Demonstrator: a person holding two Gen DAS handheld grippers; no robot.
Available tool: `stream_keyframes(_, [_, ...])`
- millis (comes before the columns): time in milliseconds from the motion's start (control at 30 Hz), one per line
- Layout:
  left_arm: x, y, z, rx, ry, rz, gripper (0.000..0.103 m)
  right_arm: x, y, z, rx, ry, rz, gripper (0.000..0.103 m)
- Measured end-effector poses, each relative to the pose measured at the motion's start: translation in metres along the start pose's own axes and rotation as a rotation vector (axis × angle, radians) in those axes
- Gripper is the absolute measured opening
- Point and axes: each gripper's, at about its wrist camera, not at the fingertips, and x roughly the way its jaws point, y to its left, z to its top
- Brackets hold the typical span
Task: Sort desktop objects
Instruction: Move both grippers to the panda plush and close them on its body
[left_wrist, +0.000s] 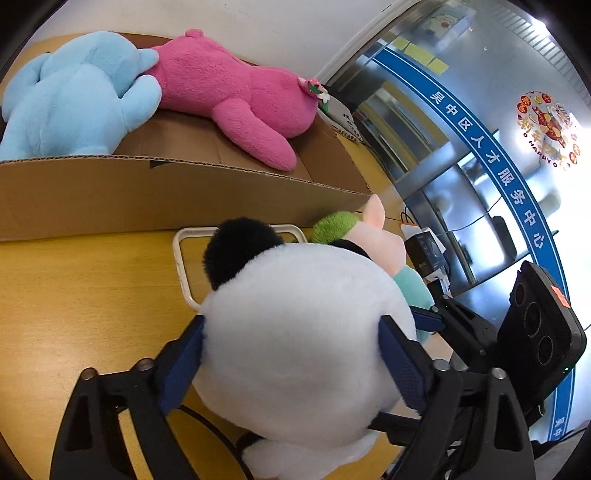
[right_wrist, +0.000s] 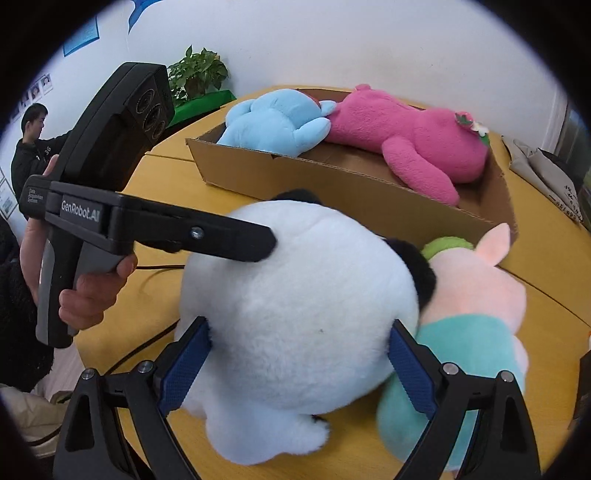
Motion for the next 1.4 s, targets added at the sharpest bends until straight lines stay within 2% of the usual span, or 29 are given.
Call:
stream_keyframes(33, [-0.003, -0.001, -0.001, 0.004, -0.003, 0.003, 0.082, 0.002, 0.002, 0.001, -0.005, -0.001, 0.005, 0.096])
stream_keyframes(133, [-0.013, 0.001, -0.006, 0.001, -0.011, 0.016, 0.081, 0.007, 0.012, 0.003, -0.032, 0.006, 0.018, 0.097])
stream_keyframes(300, [-0.04, 0.016, -0.022, -0.032, -0.033, 0.05, 0.08, 0.015, 0.032, 0.008, -0.066, -0.008, 0.1, 0.097])
stream_keyframes(400, [-0.052, 0.028, -0.028, -0.052, -0.048, 0.04, 0.08, 0.017, 0.037, 0.011, -0.081, -0.018, 0.128, 0.098])
stream_keyframes(533, [-0.057, 0.036, -0.028, -0.078, -0.067, 0.05, 0.086, 0.013, 0.021, 0.014, -0.021, -0.022, 0.154, 0.098])
stream_keyframes(700, [-0.048, 0.033, -0.028, -0.05, -0.045, 0.062, 0.086, 0.015, 0.005, 0.01, 0.034, 0.02, 0.14, 0.098])
stream_keyframes(867, [-0.045, 0.032, -0.025, -0.043, -0.035, 0.06, 0.079, 0.026, 0.01, 0.009, 0.039, 0.064, 0.182, 0.097])
stream_keyframes(1000, [-0.046, 0.034, -0.022, -0.051, -0.035, 0.071, 0.072, 0.036, 0.034, 0.01, -0.043, 0.082, 0.135, 0.097])
stream_keyframes(1133, [-0.048, 0.037, -0.02, -0.065, -0.035, 0.073, 0.063, 0.037, 0.039, 0.013, -0.054, 0.074, 0.121, 0.097])
stream_keyframes(1200, [-0.047, 0.038, -0.018, -0.071, -0.033, 0.065, 0.061, 0.036, 0.036, 0.014, -0.061, 0.073, 0.105, 0.097])
stream_keyframes(1400, [-0.047, 0.038, -0.014, -0.068, -0.031, 0.064, 0.06, 0.028, 0.013, 0.022, -0.013, 0.053, 0.131, 0.097])
